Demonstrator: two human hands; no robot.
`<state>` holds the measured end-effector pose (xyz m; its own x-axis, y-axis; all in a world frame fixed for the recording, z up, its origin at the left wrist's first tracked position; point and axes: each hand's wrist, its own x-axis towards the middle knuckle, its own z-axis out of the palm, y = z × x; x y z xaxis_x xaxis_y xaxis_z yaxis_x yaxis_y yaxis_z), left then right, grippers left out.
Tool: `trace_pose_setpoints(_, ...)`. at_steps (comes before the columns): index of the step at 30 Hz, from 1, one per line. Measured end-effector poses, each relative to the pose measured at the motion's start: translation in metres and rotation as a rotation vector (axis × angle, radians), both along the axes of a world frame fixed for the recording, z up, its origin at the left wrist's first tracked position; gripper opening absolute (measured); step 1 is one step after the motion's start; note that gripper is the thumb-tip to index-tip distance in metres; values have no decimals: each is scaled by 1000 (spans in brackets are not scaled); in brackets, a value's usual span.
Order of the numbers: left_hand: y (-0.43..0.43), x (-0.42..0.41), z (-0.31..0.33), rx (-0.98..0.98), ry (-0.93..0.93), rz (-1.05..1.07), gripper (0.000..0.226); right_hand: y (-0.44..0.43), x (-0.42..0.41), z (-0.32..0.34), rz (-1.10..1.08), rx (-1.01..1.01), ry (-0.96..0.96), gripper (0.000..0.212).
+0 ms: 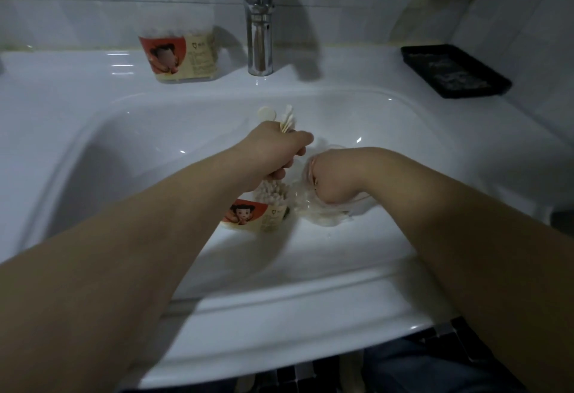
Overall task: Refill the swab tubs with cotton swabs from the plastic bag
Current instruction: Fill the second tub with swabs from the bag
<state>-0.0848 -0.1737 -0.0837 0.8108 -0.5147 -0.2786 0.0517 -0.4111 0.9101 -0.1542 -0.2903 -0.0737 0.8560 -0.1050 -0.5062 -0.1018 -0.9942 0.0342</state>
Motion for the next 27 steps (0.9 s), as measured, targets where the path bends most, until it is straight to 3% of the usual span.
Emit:
trace_pose_setpoints(5,-1,-3,0,58,-40,-98,22,-7,1,2,7,13,-90,28)
trace_pose_setpoints(10,-1,-3,3,50,-94,-150,23,-11,-1,4,16,25,-60,29)
trace_pose_setpoints(13,-1,0,3,124,-182,-137,32,-14,-2,8,20,67,-71,30)
trace_pose_setpoints(19,2,0,3,59,-119,-155,23,-16,-1,10,-2,77,-165,26)
trace_pose_setpoints(23,3,1,7,55,-116,-220,33,-19,-3,15,-55,110,-282,21)
trace_pose_setpoints(27,1,1,0,197,-312,-185,29,-20,-1,12,7,93,-242,30)
